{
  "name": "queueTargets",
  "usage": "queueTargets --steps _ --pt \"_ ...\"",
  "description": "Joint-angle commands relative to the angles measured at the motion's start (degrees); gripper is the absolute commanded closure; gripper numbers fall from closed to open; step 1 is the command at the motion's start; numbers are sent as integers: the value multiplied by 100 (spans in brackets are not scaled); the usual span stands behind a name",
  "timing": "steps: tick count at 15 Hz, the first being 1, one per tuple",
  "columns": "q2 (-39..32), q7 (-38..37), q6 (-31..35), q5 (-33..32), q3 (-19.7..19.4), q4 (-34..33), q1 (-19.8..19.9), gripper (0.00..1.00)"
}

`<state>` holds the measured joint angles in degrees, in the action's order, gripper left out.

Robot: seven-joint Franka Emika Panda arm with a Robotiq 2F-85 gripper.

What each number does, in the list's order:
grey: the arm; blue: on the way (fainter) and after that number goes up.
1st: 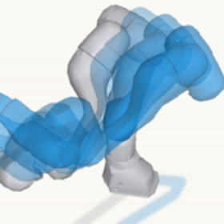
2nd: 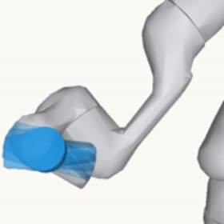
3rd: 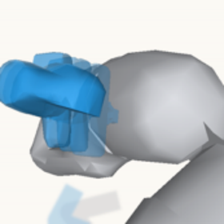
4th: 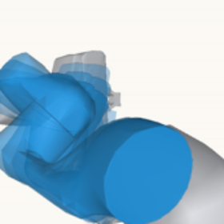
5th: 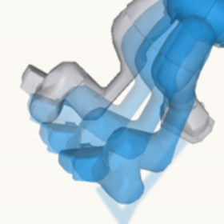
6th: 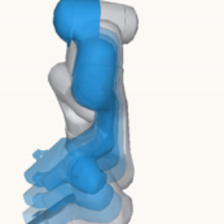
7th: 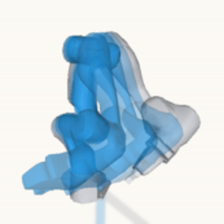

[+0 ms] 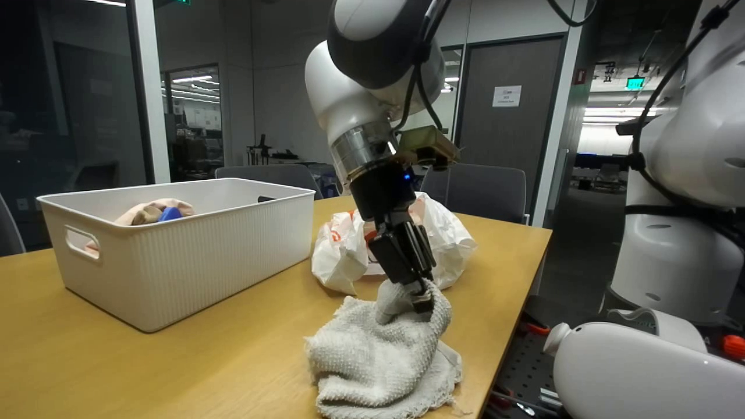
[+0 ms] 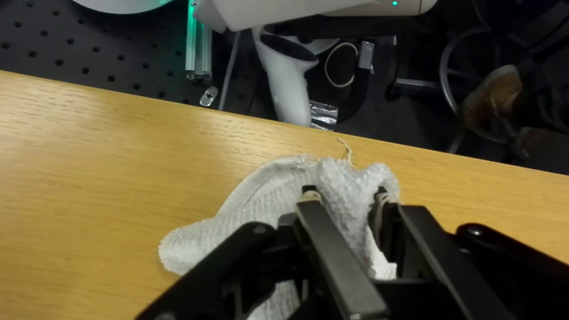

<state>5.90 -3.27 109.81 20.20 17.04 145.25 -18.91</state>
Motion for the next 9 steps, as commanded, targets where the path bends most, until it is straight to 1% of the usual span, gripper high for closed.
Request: queueTargets --steps 1,5,6,8,9 --pt "330 309 21 480 -49 126 35 34" --pt "608 234 9 300 -13 33 20 3" --pt "663 284 67 310 -11 34 9 0" --pt "680 466 255 452 -20 93 -21 0" --pt "652 505 426 364 12 151 -32 0"
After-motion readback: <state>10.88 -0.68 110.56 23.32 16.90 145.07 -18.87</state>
